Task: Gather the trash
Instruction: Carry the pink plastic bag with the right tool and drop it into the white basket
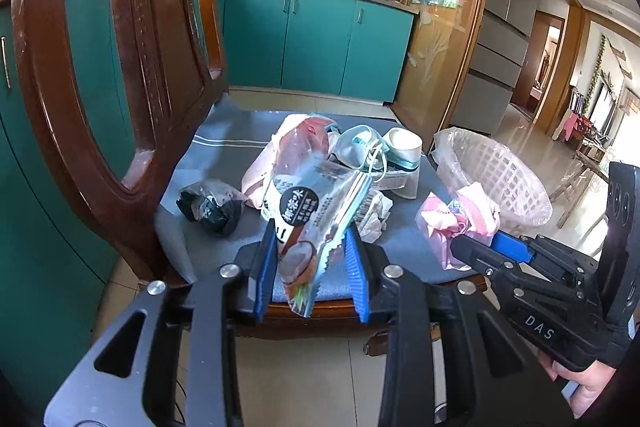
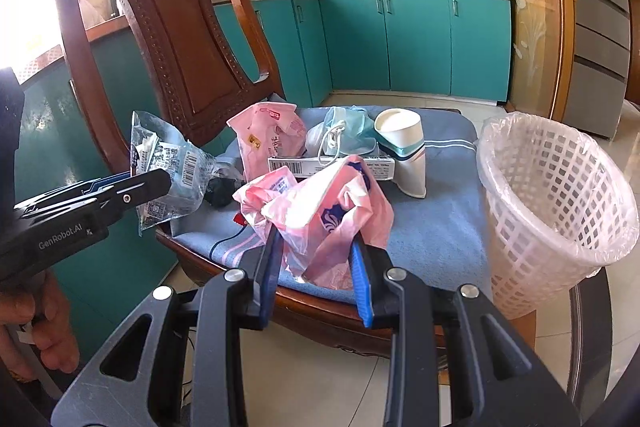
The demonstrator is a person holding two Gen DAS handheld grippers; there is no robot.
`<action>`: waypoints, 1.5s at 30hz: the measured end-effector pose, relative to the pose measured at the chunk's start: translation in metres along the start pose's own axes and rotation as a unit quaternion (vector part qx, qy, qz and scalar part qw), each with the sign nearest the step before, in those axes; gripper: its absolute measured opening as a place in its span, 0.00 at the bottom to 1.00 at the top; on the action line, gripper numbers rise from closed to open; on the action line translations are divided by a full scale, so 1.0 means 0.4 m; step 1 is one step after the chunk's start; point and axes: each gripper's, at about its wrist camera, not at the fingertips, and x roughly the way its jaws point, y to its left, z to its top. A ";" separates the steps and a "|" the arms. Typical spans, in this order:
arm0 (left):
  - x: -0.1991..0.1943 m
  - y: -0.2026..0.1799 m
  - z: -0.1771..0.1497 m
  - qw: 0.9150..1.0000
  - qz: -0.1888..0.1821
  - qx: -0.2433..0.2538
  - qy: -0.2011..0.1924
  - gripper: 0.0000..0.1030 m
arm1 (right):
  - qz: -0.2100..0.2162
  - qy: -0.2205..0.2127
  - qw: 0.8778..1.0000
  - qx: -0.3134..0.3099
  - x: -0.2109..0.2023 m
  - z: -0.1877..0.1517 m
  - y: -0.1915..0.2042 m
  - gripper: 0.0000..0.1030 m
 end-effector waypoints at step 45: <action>0.012 -0.005 -0.010 1.000 -0.003 0.004 0.011 0.33 | -0.082 -0.055 0.995 0.033 -0.034 0.077 -0.154 0.31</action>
